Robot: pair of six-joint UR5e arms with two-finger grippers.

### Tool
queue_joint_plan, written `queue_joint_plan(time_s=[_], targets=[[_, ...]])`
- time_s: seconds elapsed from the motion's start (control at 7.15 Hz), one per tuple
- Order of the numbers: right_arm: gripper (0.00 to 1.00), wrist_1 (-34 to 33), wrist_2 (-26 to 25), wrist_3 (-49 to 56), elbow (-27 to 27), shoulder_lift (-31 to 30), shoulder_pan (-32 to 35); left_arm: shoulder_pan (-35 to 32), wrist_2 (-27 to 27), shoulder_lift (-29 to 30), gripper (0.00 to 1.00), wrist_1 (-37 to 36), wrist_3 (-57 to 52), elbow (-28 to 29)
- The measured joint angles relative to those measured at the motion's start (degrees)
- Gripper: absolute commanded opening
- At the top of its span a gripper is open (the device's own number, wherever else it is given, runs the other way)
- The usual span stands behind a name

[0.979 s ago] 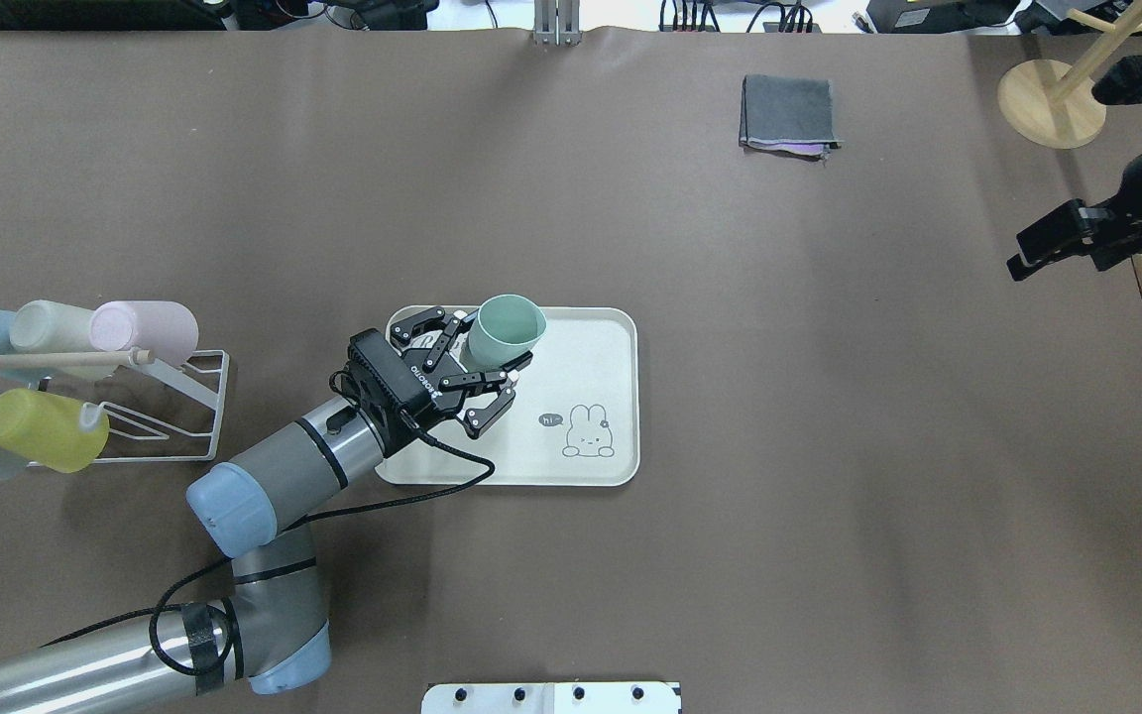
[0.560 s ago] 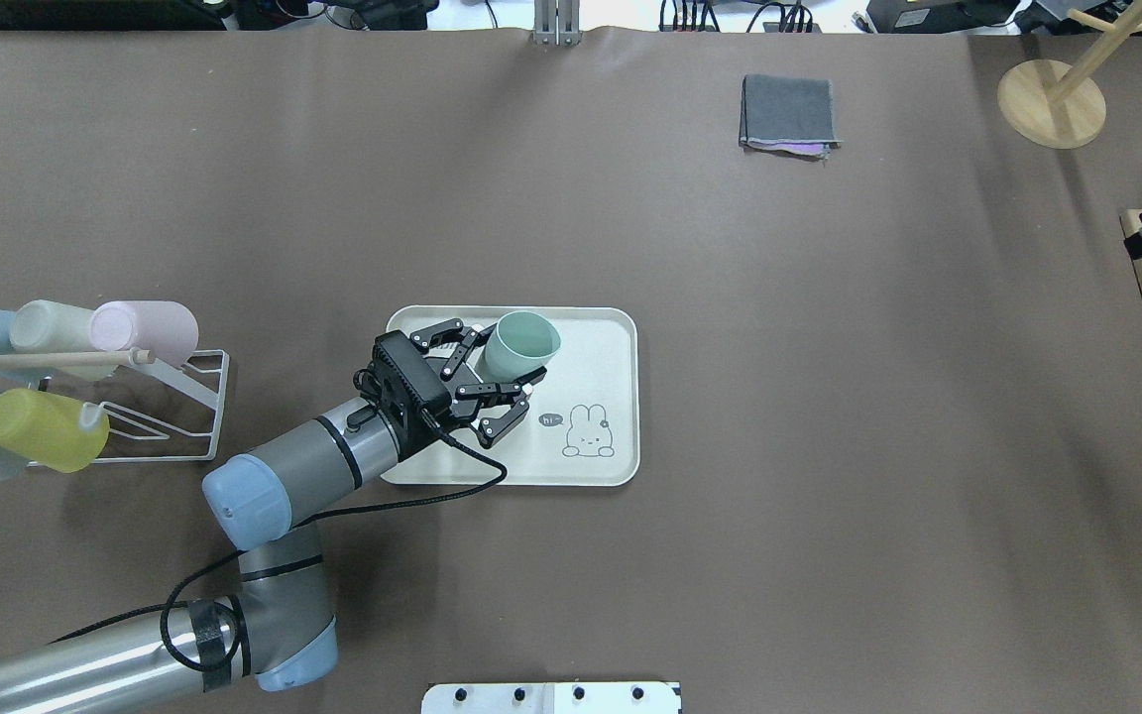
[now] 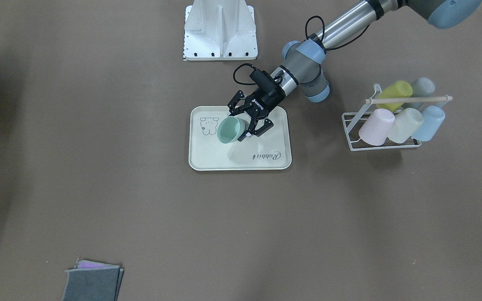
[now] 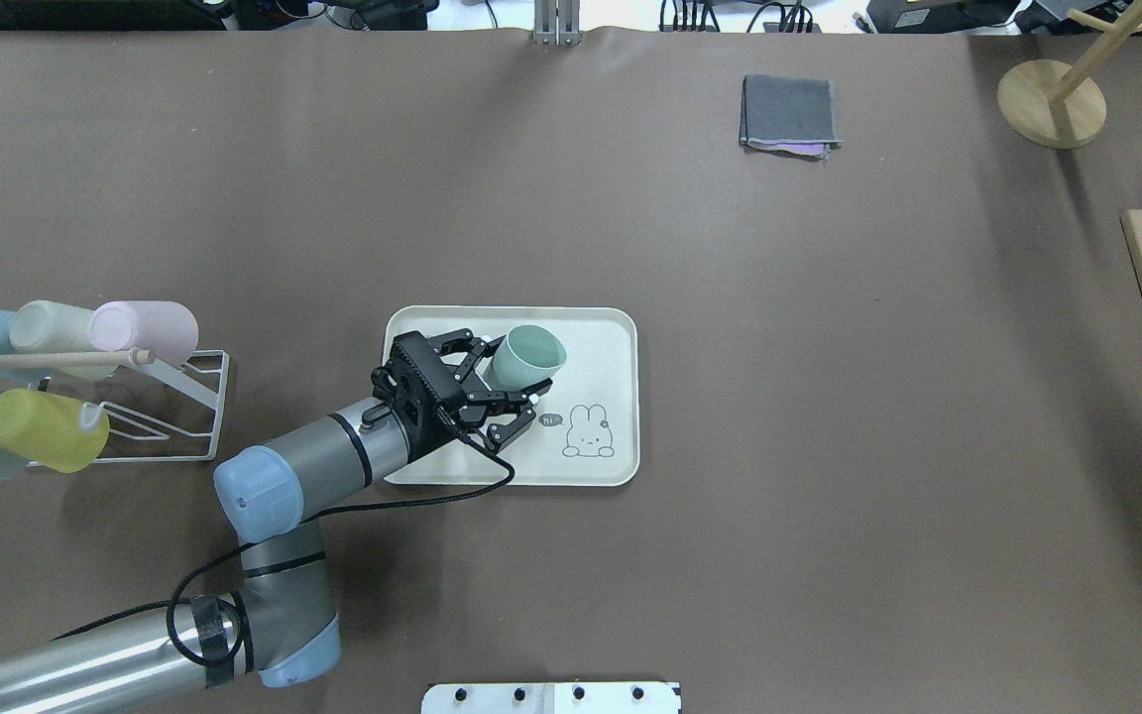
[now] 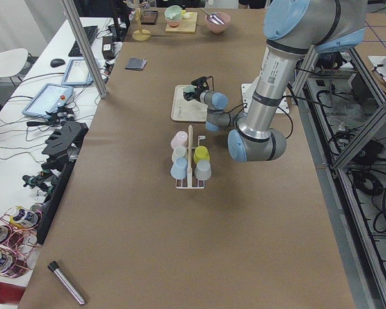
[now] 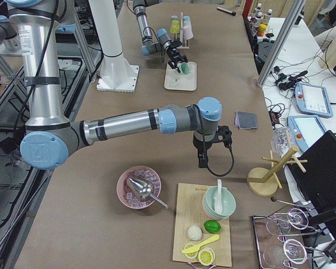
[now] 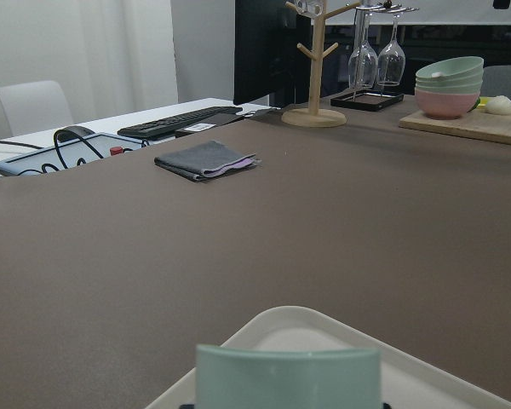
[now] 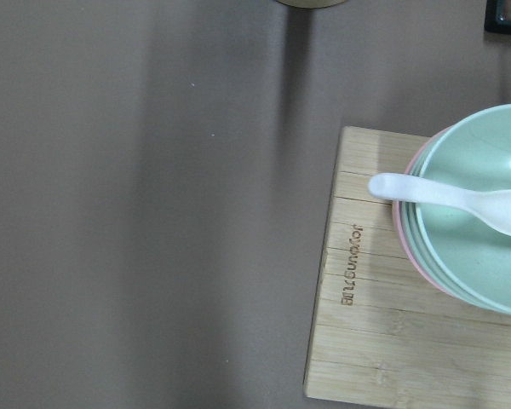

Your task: Pick up and place green cup on tray

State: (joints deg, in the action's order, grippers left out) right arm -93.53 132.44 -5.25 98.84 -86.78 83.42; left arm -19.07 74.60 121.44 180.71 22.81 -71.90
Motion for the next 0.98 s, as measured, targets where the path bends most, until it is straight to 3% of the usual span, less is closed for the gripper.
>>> queue_joint_plan(time_s=[0.42, 0.98], targets=[[0.99, 1.0, -2.1, 0.3, -4.3, -0.1, 2.6, 0.0, 0.2, 0.5, 0.5, 0.0, 0.3, 0.0], [0.99, 0.3, -1.5, 0.4, -4.6, -0.6, 4.9, 0.3, -0.4, 0.1, 0.65, 0.4, 0.3, 0.0]])
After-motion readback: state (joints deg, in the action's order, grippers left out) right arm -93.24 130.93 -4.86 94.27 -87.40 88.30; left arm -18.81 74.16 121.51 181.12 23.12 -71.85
